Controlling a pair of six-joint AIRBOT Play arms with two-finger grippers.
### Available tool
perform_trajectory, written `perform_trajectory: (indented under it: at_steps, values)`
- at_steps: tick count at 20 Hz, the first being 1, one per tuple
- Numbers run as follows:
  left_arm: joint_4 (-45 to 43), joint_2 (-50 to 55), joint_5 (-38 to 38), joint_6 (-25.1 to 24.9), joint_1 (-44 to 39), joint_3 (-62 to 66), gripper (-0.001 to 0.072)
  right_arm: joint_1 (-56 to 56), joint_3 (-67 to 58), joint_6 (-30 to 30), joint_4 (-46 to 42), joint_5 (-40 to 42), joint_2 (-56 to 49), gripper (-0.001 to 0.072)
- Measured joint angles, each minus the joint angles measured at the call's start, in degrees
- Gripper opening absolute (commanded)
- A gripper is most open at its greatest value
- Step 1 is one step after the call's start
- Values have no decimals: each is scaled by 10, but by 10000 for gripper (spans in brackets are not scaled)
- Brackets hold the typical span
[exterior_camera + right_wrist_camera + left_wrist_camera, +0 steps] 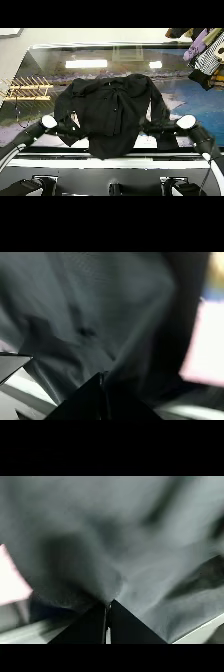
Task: Fold the clothes and pants, and hang the long-sleeved shirts on hangers.
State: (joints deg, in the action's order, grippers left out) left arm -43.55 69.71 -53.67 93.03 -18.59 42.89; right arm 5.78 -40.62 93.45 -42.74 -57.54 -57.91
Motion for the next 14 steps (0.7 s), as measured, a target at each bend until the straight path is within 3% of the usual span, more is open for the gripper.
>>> perform_trajectory:
  at_steps: [8,14]
  values:
    - [-116,-40,-34,-14,29,430,23,0,-420,65,-146,9,19,32]
    - [-155,-128,-56,-16,32,616,23,0,-651,73,-179,-79,68,32]
